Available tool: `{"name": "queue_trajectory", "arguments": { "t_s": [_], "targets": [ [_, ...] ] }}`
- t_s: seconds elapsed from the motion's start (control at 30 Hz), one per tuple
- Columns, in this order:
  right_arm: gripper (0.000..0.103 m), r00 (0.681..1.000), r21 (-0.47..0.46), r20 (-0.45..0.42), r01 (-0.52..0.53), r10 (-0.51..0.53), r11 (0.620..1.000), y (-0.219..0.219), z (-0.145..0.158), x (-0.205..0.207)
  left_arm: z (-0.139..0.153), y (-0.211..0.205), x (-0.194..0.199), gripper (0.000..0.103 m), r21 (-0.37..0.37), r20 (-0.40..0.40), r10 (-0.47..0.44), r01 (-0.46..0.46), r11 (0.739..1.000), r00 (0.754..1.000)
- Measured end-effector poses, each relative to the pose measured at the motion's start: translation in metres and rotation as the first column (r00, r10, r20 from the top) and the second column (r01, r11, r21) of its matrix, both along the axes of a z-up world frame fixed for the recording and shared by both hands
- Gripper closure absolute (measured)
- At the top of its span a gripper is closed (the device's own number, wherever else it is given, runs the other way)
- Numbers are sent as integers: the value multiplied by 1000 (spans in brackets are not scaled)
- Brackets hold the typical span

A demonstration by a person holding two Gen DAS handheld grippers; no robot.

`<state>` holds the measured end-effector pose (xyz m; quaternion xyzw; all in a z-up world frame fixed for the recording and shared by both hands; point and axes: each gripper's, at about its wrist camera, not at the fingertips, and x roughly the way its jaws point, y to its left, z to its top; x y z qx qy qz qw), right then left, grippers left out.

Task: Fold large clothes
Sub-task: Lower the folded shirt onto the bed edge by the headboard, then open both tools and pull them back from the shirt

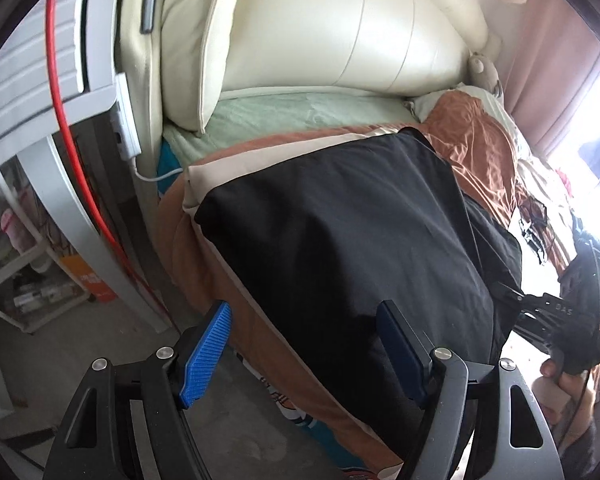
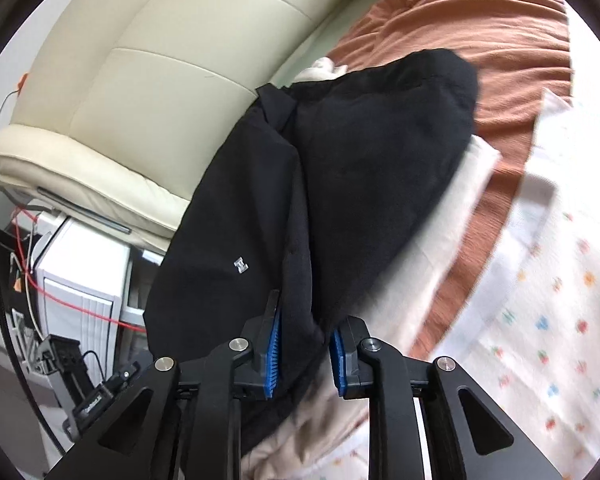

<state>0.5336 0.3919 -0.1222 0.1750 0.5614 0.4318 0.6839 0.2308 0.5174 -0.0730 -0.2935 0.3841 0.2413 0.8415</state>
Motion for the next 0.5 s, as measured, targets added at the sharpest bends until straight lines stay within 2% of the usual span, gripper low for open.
{"name": "queue_trajectory", "arguments": {
  "t_s": [0.1, 0.3, 0.43, 0.5],
  "targets": [
    [78, 999, -46, 30, 12, -11, 999, -14, 7, -3, -3, -5, 1, 27, -4, -10, 6, -6, 1000, 1000],
    [78, 993, -155, 112, 46, -29, 987, -47, 25, -11, 3, -22, 1, 27, -20, -3, -2, 2, 1000, 1000],
    [78, 995, -85, 94, 50, -42, 995, -73, 38, -18, 13, -38, 0, 27, -1, -1, -15, 15, 1000, 1000],
    [78, 991, -76, 124, 49, -40, 996, -84, 49, -25, 20, -46, 0, 27, 13, 0, -19, 19, 1000, 1000]
  ]
}}
